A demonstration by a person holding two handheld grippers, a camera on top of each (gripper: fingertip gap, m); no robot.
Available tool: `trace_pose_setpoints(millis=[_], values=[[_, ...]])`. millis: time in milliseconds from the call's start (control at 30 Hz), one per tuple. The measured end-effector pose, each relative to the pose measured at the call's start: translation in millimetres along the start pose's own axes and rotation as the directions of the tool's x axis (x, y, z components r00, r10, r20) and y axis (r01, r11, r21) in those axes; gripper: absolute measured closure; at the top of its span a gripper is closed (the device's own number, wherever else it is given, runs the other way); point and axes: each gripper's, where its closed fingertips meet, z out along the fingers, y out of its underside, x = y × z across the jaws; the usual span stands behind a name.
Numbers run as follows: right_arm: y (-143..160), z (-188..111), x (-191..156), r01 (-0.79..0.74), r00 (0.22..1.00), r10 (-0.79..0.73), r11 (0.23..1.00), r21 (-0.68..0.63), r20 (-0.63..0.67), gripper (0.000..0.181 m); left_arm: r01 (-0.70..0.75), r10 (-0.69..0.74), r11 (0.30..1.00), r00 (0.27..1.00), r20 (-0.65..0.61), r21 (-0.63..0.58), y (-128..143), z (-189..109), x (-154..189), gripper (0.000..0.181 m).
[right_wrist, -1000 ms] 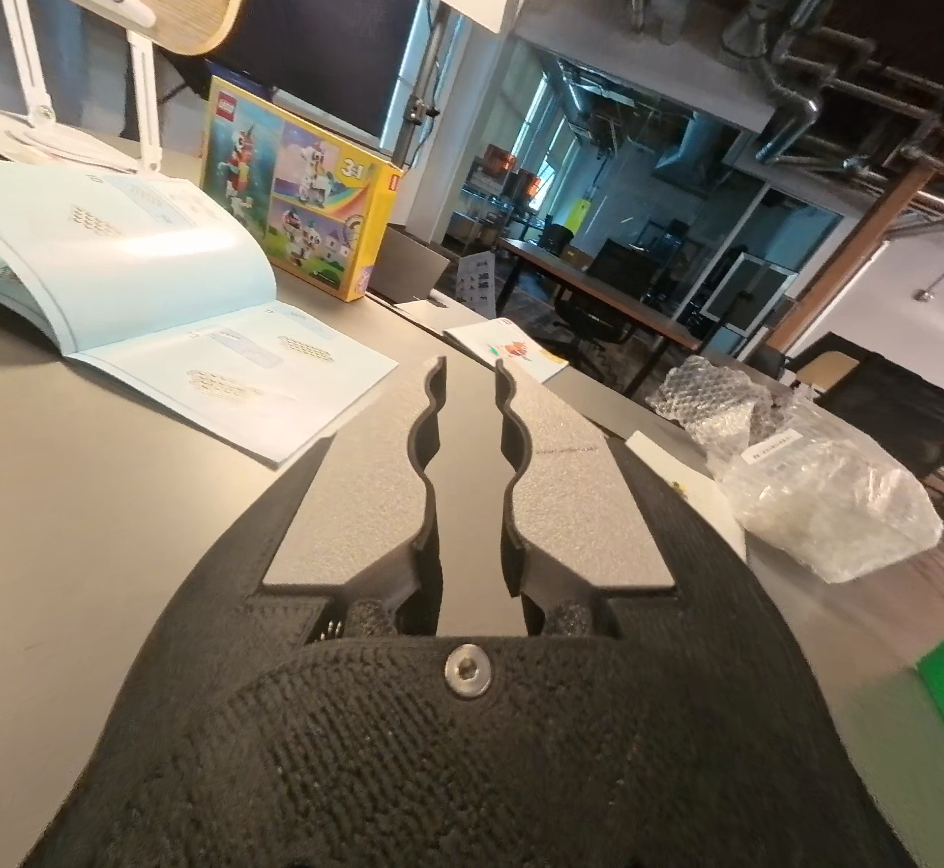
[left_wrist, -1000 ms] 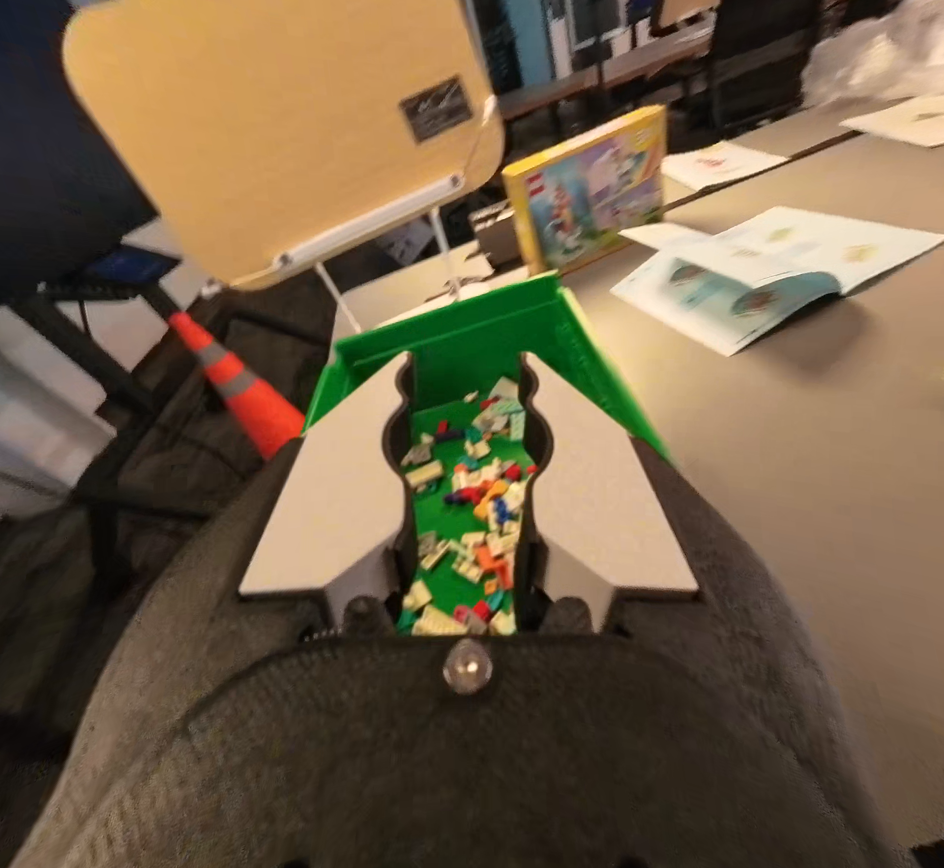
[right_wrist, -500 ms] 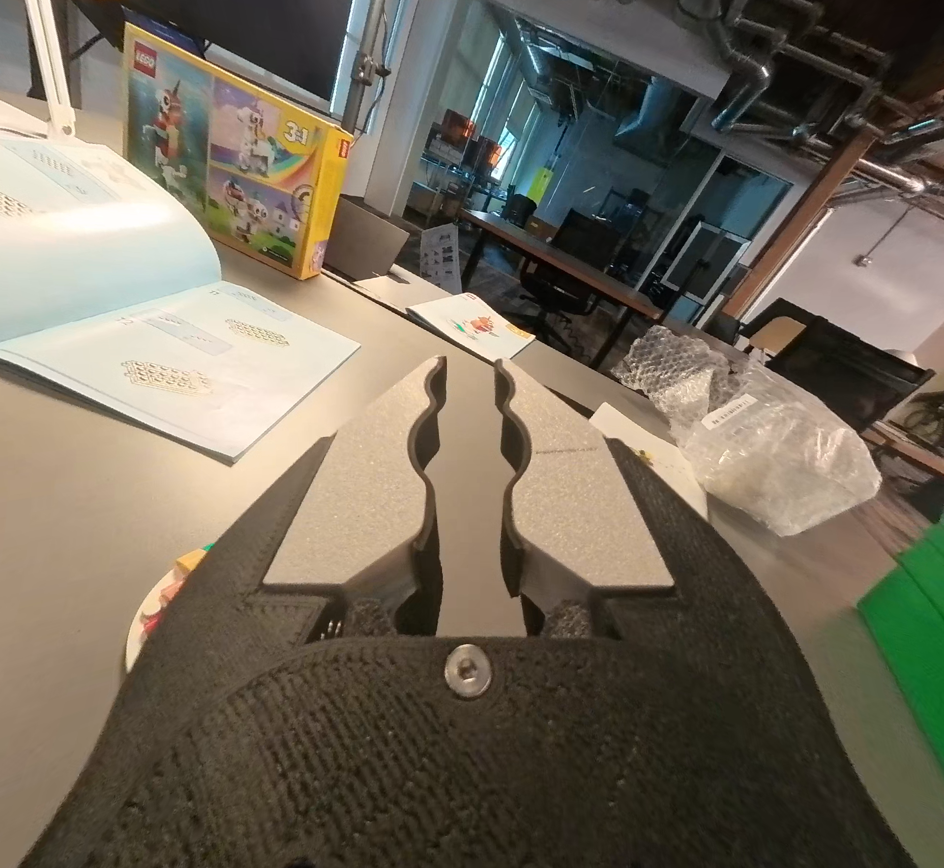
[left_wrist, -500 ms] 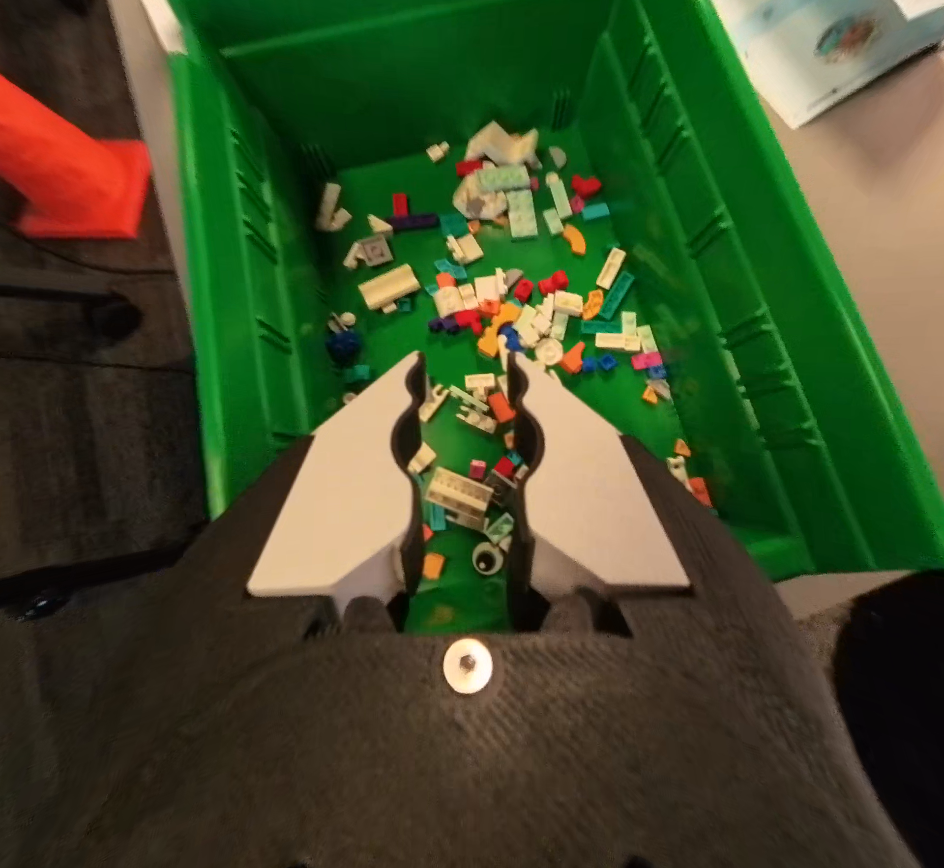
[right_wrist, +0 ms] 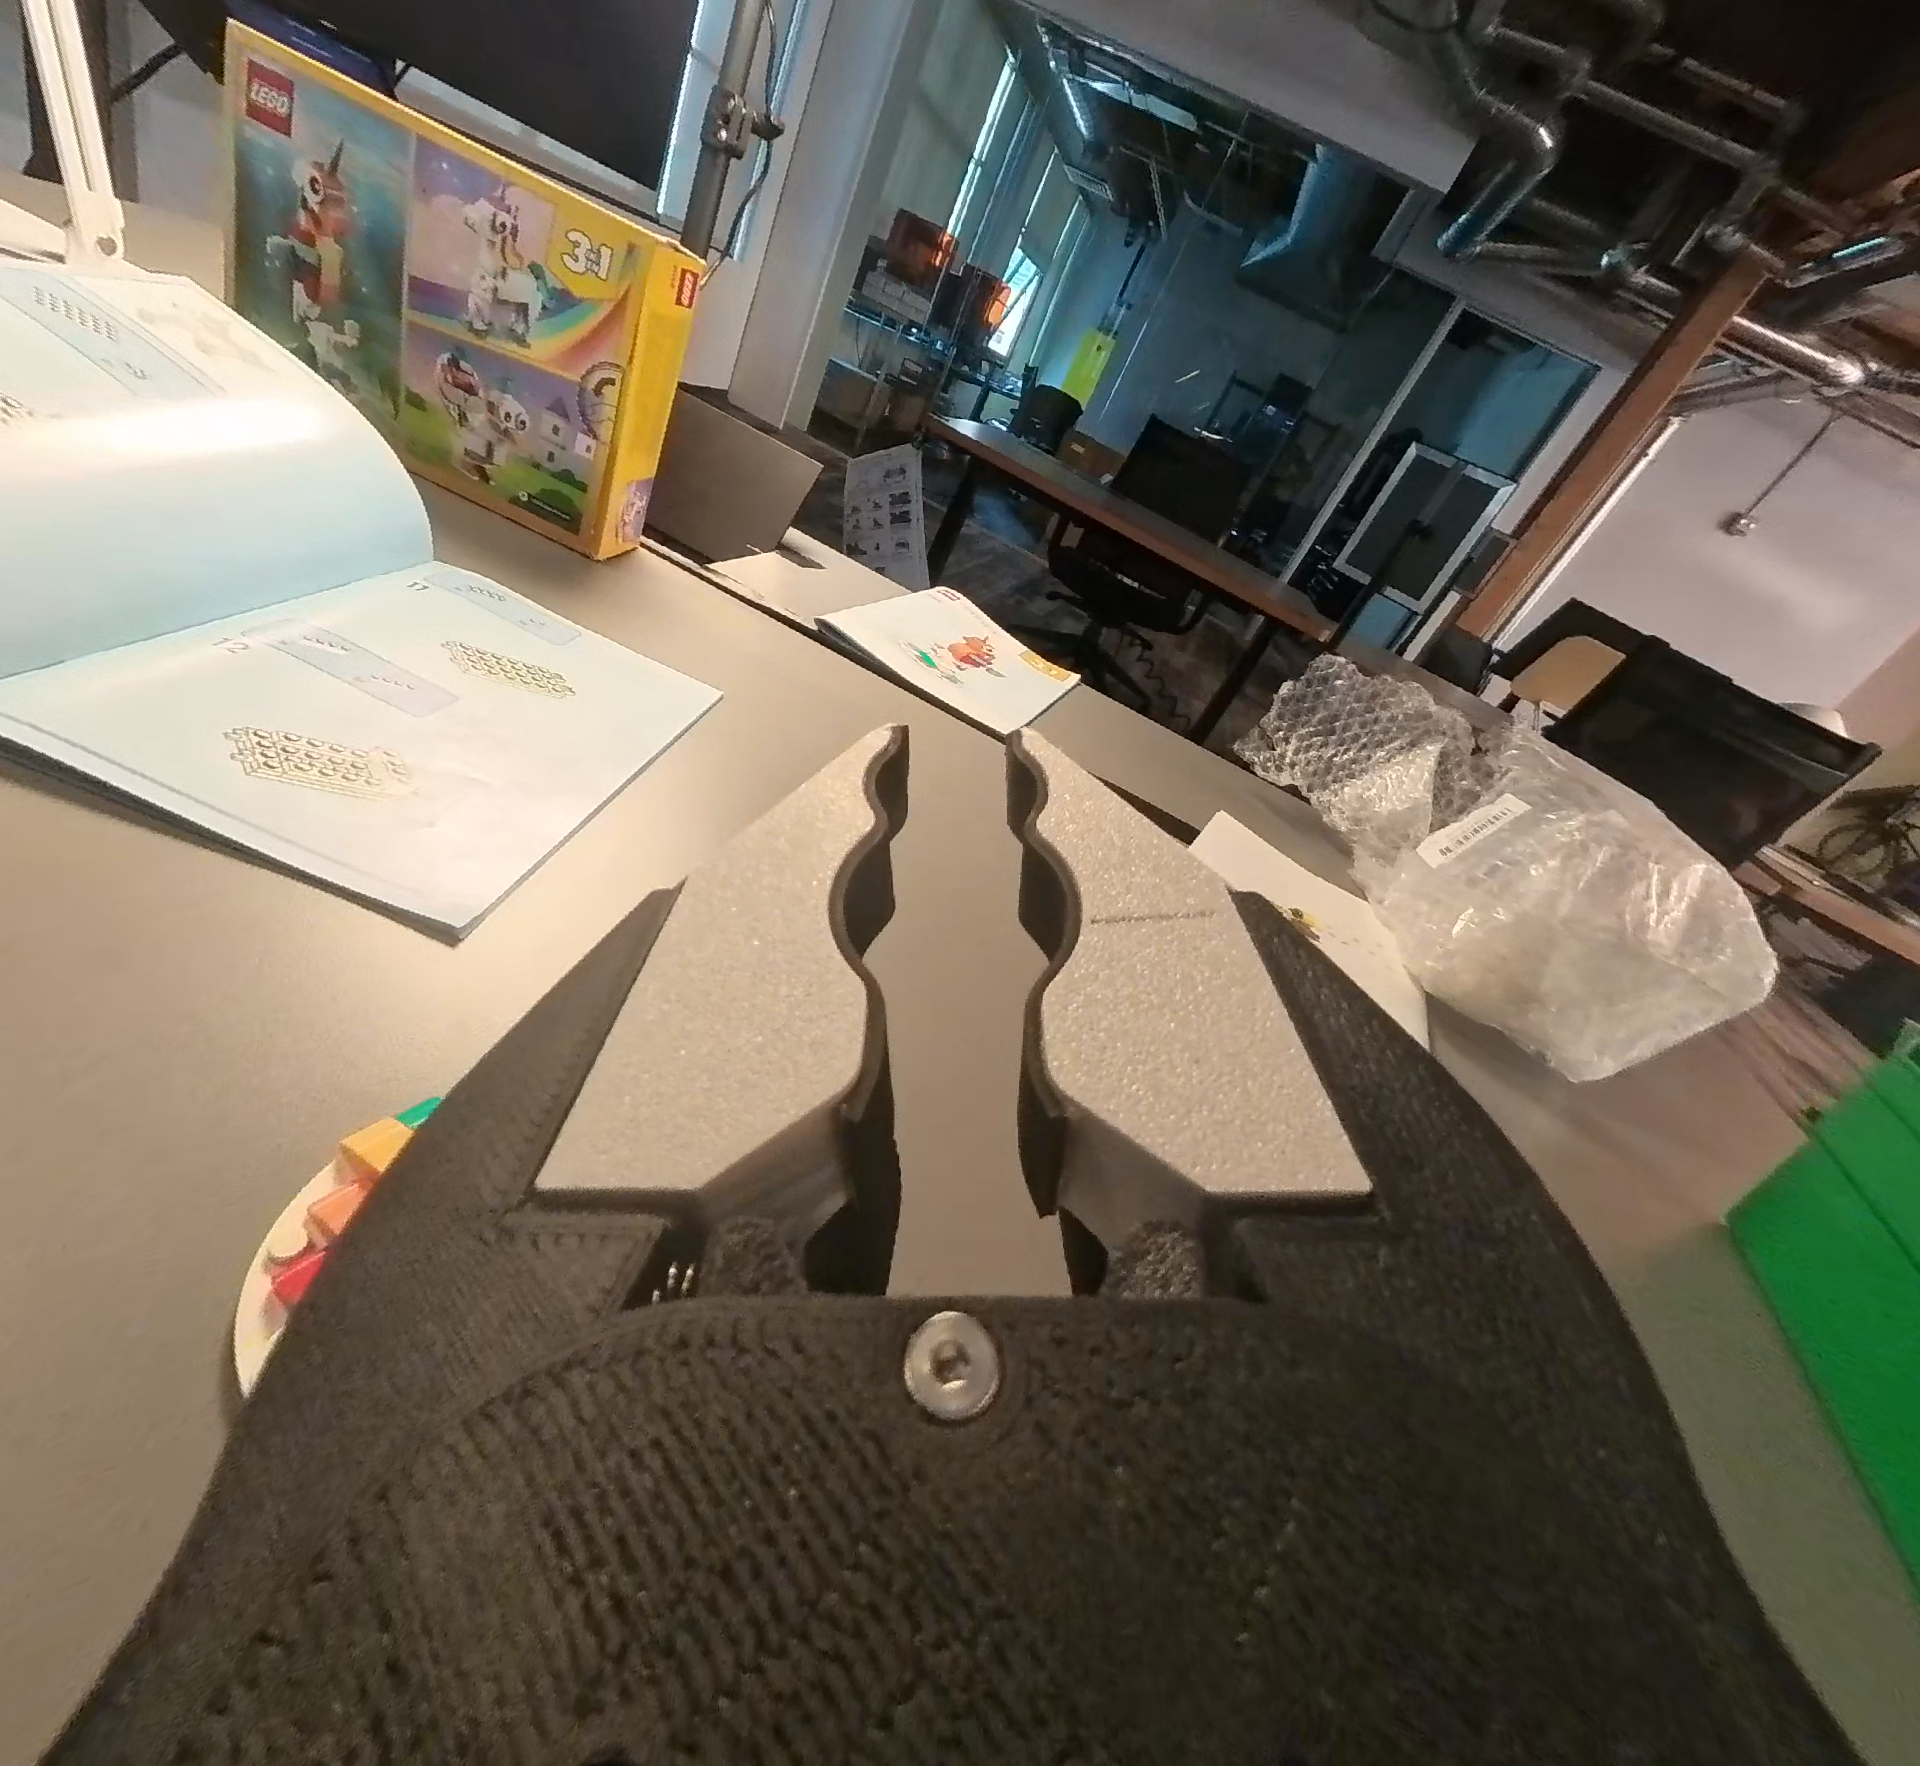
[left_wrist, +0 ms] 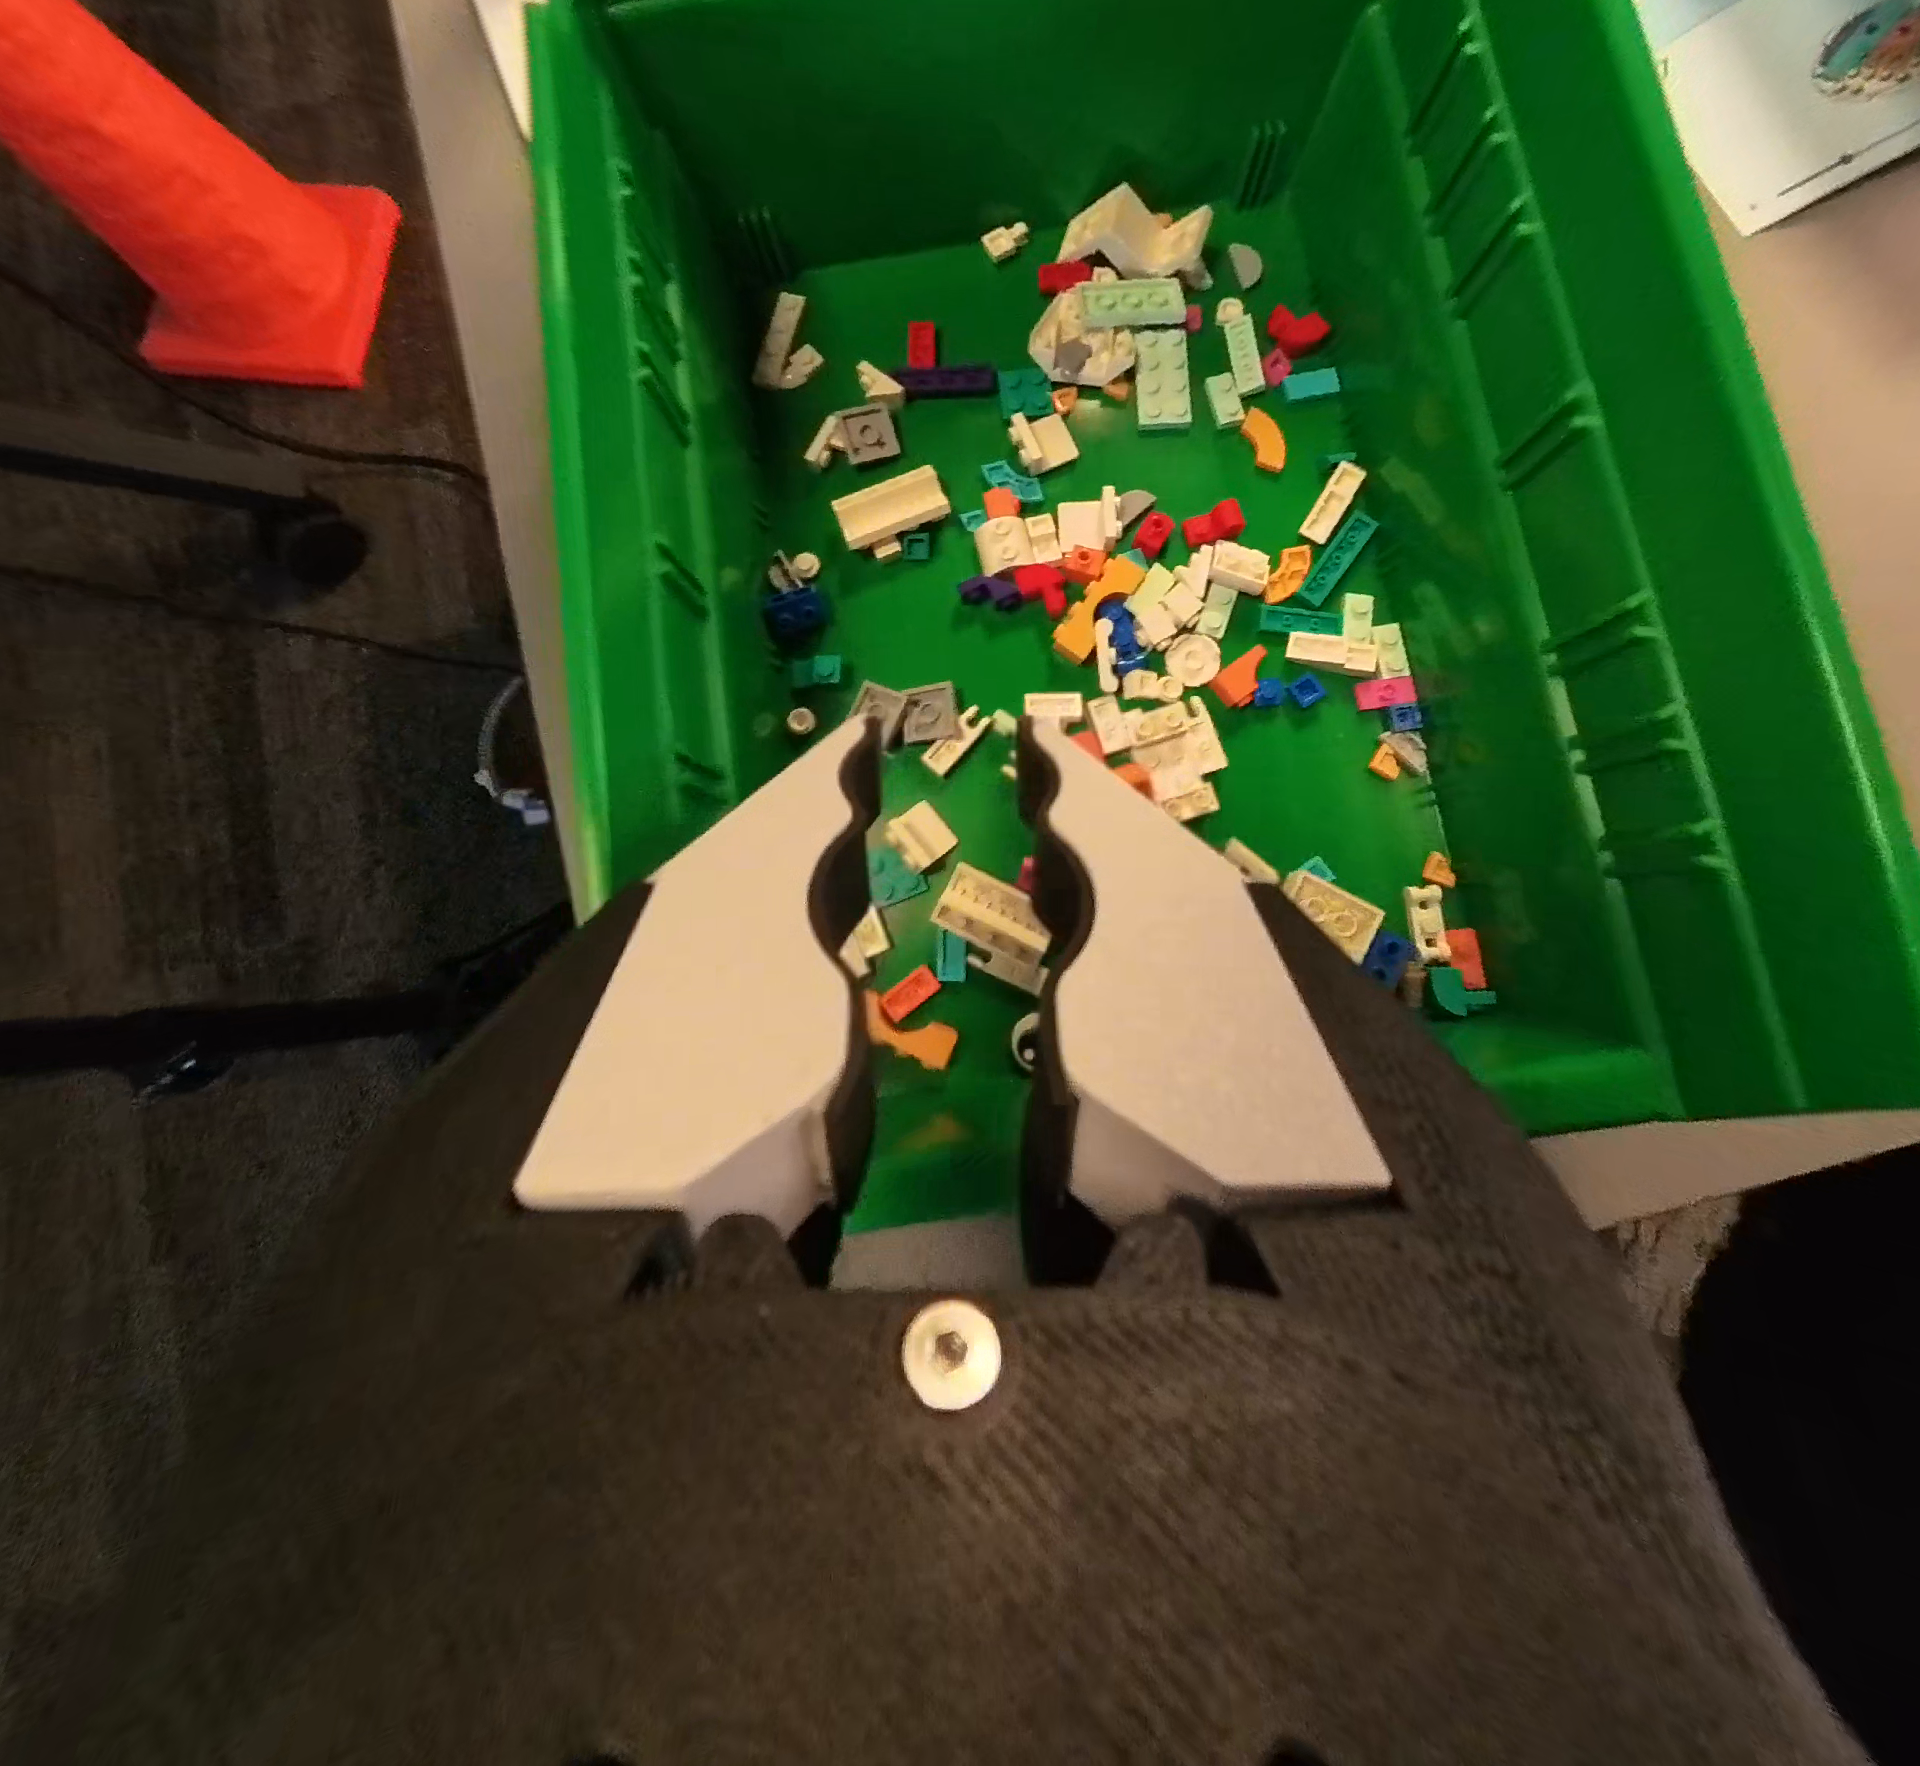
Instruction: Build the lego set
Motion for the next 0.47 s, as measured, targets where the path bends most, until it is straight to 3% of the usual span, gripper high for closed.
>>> trace_pose_setpoints(millis=[133,267,467], values=[[-1,-1,1,-0.001,1.0,0.001,1.0,0.008,-0.003,0.165,0.054,-0.055,0.998,0.998,0.019,0.045,0,-12,-6,0.157],[-2,0,0,-0.002,1.0,0.002,1.0,0.011,0.0,0.165,0.079,-0.079,0.997,0.997,0.015,0.011,8,-14,-6,0.158],[-2,0,-1,-0.006,1.0,0.006,1.0,0.015,0.006,0.164,-0.096,0.059,0.978,0.979,-0.197,-0.186,36,-3,36,0.171]])
